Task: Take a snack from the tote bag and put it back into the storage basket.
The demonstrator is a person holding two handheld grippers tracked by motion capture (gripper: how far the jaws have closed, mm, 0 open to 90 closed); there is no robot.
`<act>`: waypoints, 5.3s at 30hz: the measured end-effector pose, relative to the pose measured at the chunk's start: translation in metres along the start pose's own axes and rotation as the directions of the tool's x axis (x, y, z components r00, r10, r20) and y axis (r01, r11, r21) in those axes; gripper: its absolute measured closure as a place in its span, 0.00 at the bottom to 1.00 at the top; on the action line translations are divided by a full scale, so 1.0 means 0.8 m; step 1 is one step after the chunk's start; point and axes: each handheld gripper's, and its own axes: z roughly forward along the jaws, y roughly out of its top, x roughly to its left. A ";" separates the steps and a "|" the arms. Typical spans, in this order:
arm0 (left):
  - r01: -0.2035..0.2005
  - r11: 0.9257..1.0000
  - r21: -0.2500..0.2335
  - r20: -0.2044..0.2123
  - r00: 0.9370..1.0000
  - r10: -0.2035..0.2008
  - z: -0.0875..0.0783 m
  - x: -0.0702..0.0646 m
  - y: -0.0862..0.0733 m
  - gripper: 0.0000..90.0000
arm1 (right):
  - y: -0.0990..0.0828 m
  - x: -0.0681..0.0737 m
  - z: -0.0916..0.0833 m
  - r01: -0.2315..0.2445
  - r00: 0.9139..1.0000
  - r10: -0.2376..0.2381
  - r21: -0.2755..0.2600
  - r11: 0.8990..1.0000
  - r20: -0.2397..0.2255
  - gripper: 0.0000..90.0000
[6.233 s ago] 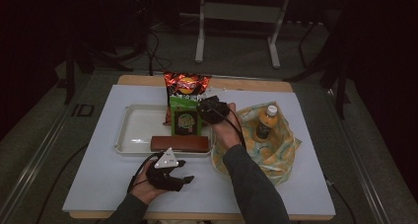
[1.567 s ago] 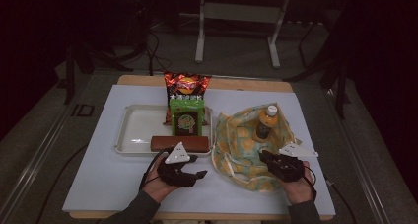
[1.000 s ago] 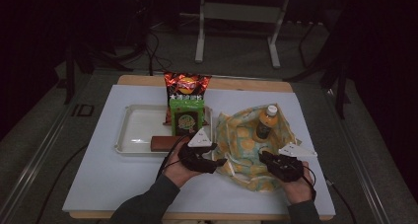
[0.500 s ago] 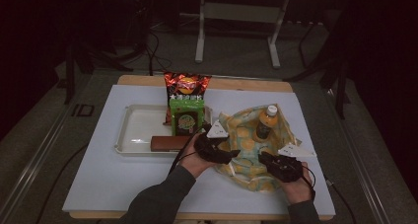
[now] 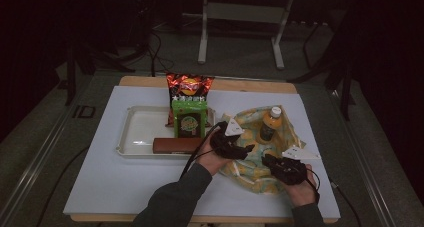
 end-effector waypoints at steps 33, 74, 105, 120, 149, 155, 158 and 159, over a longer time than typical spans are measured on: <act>0.026 0.999 -0.022 -0.120 0.992 -0.028 0.084 -0.010 0.032 0.34 | -0.006 0.002 0.001 -0.006 1.000 0.006 -0.003 1.000 -0.019 0.83; 0.113 0.991 -0.076 -0.169 0.978 -0.124 0.148 -0.008 0.056 0.32 | -0.010 -0.003 -0.002 -0.010 0.999 0.009 -0.013 1.000 -0.051 0.82; 0.095 0.995 0.015 -0.130 0.987 -0.092 0.100 -0.017 0.032 0.36 | -0.016 -0.007 0.002 -0.011 0.999 0.012 0.014 1.000 -0.044 0.82; 0.079 0.997 -0.025 -0.117 0.990 -0.081 0.076 -0.017 0.003 0.36 | -0.020 -0.009 0.003 -0.022 0.999 0.023 0.024 0.999 -0.042 0.82; 0.078 0.996 -0.032 -0.203 0.976 -0.083 0.099 -0.028 -0.016 0.44 | -0.024 -0.015 0.006 -0.024 0.999 0.025 0.039 0.999 -0.034 0.82; 0.055 0.998 -0.037 -0.184 0.981 -0.061 0.092 -0.032 -0.013 0.44 | -0.025 -0.016 0.006 -0.028 0.999 0.030 0.043 0.999 -0.033 0.82; 0.045 0.998 -0.046 -0.168 0.984 -0.052 0.085 -0.032 -0.010 0.44 | -0.025 -0.016 0.006 -0.028 0.999 0.029 0.042 0.999 -0.031 0.82; 0.043 0.998 -0.053 -0.169 0.984 -0.051 0.083 -0.033 -0.009 0.44 | -0.025 -0.016 0.005 -0.029 0.999 0.031 0.043 0.999 -0.031 0.82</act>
